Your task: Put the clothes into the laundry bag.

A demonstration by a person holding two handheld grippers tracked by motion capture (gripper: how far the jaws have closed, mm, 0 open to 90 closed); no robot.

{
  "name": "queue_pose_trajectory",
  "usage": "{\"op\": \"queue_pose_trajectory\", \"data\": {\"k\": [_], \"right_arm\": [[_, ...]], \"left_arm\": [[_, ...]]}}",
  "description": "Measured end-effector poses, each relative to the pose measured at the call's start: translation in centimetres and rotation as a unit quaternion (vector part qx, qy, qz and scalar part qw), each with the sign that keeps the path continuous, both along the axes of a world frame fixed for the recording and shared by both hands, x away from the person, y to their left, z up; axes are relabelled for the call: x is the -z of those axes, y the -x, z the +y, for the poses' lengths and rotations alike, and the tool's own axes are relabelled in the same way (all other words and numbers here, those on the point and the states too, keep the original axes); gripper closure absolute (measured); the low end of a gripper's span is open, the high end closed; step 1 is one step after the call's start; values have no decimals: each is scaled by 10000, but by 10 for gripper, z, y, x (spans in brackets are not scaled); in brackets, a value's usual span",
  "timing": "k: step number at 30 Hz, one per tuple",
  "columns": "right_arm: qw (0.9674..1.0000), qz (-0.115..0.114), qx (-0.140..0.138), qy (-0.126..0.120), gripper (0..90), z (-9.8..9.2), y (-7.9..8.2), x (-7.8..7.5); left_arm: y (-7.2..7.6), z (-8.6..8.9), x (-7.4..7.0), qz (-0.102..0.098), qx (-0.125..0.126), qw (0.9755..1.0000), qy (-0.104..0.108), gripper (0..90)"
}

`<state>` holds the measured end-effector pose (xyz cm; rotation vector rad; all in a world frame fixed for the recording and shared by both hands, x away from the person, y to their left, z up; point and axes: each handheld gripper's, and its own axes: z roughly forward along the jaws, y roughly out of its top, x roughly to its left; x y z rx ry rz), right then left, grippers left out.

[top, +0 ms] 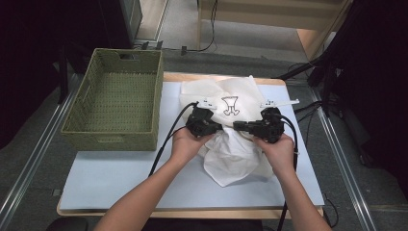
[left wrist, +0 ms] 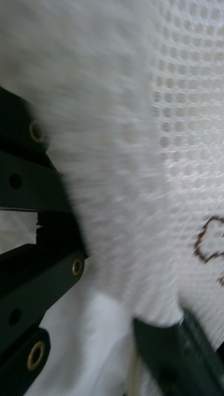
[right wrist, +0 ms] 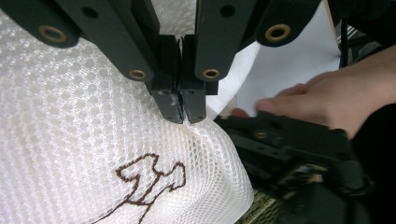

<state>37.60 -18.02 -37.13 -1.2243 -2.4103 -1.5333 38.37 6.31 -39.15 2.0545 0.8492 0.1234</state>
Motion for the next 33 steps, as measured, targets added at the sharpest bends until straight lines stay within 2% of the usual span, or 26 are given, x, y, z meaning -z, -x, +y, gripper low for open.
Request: {"op": "queue_pose_trajectory", "data": {"k": [3,7,9,13,16,19,20,23,27,33], "right_arm": [[10000,25,10,21,895,1,0,1],[10000,7,-6,31,895,1,0,1],[10000,11,-1,37,895,1,-1,1],[10000,18,-3,33,895,1,0,1],[10000,21,3,35,894,1,-1,1],[10000,14,17,11,893,1,0,0],[10000,13,7,17,893,1,0,0],[10000,12,28,8,891,1,0,0],[10000,21,25,-3,890,1,-1,0],[10000,28,34,-10,890,1,-1,0]], "left_arm": [[14,13,-1,-30,62,10000,-40,900],[33,30,10,13,28,9998,-200,900],[41,38,20,63,-8,9997,-231,900],[52,51,42,331,-153,9990,-249,900],[59,55,59,429,-169,9977,-489,900],[67,50,74,479,-51,9958,-777,900],[70,50,77,423,-63,9963,-740,900],[71,45,79,552,-31,9968,-577,900],[73,33,80,558,120,9968,-568,900],[71,0,82,555,477,9961,-483,900]]}}
